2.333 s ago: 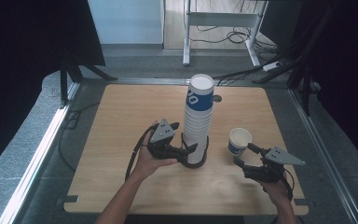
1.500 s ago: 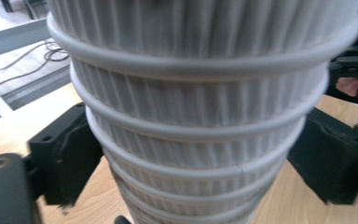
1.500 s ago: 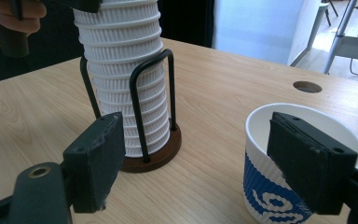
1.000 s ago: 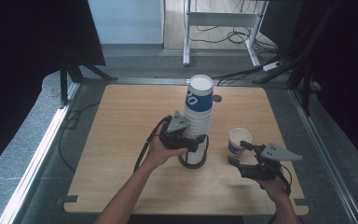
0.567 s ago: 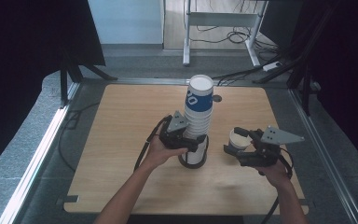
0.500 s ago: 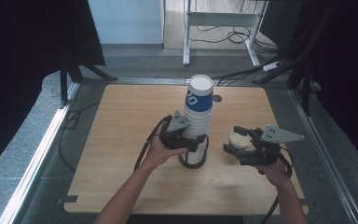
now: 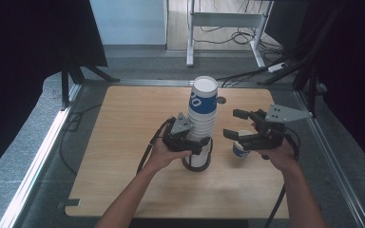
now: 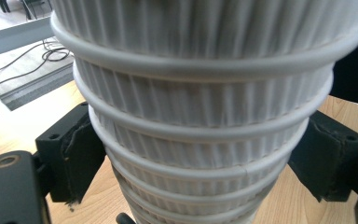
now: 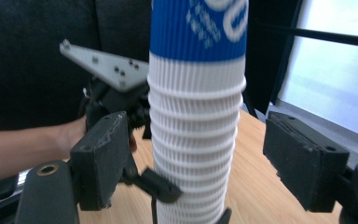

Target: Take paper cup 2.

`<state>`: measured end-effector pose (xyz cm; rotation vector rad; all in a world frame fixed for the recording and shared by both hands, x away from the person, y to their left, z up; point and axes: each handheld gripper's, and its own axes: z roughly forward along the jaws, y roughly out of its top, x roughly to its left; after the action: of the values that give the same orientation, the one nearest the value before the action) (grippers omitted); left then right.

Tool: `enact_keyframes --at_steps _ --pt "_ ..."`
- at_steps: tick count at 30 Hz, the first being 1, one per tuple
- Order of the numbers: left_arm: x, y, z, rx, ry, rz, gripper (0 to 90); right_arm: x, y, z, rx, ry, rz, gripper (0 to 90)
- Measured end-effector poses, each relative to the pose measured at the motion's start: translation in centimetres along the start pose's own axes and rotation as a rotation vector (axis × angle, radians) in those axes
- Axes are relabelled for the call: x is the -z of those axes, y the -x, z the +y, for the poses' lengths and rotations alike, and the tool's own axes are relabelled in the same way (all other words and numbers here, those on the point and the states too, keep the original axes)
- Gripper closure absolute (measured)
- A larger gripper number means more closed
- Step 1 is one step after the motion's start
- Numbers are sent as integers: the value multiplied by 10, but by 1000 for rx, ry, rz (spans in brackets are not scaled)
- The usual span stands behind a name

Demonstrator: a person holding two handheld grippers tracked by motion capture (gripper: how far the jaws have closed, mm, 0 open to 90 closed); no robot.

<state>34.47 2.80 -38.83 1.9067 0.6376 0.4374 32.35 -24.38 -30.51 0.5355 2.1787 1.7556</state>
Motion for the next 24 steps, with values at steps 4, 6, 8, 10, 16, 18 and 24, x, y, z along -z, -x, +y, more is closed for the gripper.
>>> enact_keyframes --at_steps 4,6,8,10,16,18,24 --pt "0 0 0 -1 4 3 123 -5 3 17 2 7 16 215" --pt "0 0 0 -1 4 3 123 -7 4 21 0 11 21 215" --pt "0 0 0 -1 4 2 123 -11 5 26 -3 15 28 209" --pt "0 0 0 0 4 3 123 -13 5 30 -4 19 28 204" --pt "0 1 0 5 7 4 123 -21 6 38 -6 26 32 196" --pt "0 1 0 5 6 4 123 -23 7 41 -8 26 36 196" --pt "0 1 0 5 5 5 123 -30 5 50 1 30 43 195"
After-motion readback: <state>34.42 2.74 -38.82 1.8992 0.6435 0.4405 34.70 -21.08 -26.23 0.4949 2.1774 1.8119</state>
